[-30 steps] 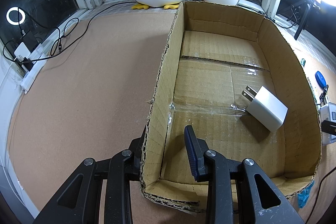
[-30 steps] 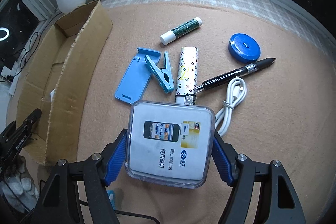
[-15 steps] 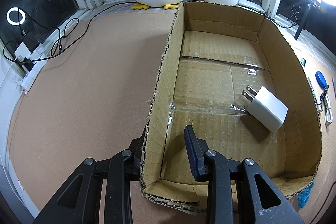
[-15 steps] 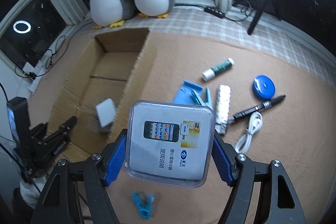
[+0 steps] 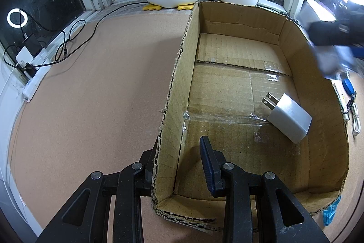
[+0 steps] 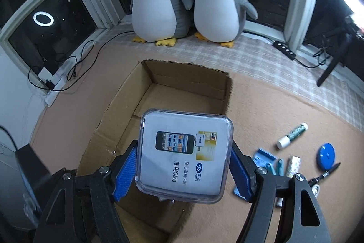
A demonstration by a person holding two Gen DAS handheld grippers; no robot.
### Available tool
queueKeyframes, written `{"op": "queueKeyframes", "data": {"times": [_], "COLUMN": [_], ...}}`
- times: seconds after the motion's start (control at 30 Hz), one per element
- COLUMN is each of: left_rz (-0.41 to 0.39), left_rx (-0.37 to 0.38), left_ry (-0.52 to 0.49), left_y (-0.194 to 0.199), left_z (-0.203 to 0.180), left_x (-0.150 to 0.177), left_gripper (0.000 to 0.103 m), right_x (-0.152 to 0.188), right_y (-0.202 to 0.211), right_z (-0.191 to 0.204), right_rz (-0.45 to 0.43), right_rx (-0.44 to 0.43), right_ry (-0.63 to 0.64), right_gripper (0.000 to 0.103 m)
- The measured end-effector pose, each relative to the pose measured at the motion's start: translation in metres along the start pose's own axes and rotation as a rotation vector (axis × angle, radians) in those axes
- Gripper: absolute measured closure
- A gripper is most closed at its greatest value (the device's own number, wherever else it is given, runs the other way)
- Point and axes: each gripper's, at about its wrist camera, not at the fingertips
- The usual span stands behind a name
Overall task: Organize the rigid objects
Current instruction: 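Lift the card reader with the right tool and release it into the box, then return the right tool to the mat and grasp the coiled white cable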
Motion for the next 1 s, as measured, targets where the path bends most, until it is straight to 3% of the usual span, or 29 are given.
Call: {"op": "queueKeyframes", "data": {"times": [0.53,1.0], "left_rz": [-0.002,-0.005], "left_rx": [-0.002,-0.008], "left_ry": [0.0,-0.004], "left_y": [-0.001,-0.002], "left_z": [0.001,0.003], "left_x": [0.0,0.0], "left_gripper": [0.07,0.07], "right_x": [-0.036,-0.034], "right_y": [-0.051,-0.037], "right_z": [0.013,0.016], "right_rz": [0.052,0.019], "right_rx": [0.037,0.036], "right_ry": [0.031,0.043], "right_gripper": [0.032,0.031]}}
Point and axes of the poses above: each gripper's, at about its wrist camera, not at the fingertips, and y roughly against the way its jaws point, z to its left, x to its underside, and after that the axes turned 15 degrees about z, right-handed
